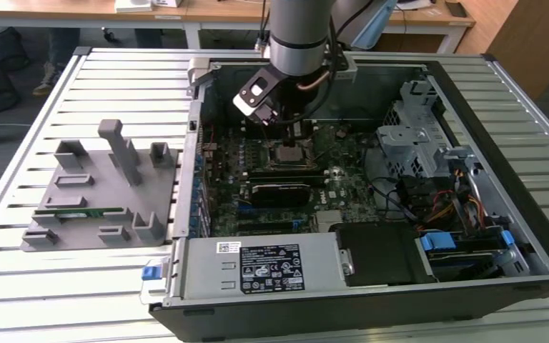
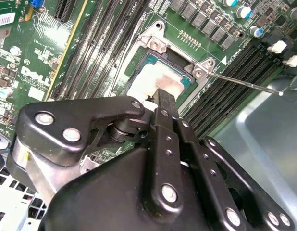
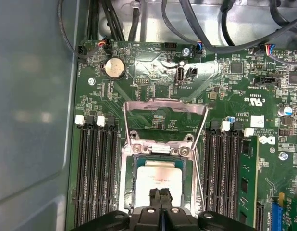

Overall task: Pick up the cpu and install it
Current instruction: 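Close the cpu cover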

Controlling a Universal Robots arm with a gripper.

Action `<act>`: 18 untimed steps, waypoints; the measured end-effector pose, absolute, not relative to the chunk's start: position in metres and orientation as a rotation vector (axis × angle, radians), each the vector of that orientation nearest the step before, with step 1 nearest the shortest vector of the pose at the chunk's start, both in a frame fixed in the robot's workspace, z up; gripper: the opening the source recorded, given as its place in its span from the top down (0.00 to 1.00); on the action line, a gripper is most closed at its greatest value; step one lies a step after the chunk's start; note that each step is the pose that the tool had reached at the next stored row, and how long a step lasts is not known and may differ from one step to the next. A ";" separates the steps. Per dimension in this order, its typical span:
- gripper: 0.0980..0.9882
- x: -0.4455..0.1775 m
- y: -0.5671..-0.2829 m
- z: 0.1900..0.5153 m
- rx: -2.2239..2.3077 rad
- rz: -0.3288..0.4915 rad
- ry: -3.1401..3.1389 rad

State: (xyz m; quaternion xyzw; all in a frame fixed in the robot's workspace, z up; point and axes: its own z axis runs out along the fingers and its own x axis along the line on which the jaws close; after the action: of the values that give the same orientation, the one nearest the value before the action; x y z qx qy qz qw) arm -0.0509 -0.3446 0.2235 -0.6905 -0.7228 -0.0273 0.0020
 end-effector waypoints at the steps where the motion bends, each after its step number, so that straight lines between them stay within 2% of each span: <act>1: 0.99 -0.051 -0.345 0.224 -2.166 -0.086 -2.268; 18: 0.99 -0.051 -0.345 0.256 -2.165 -0.083 -2.267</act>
State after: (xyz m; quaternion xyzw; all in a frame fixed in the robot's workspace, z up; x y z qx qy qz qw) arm -0.0509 -0.3446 0.2559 -0.6905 -0.7228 -0.0265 0.0028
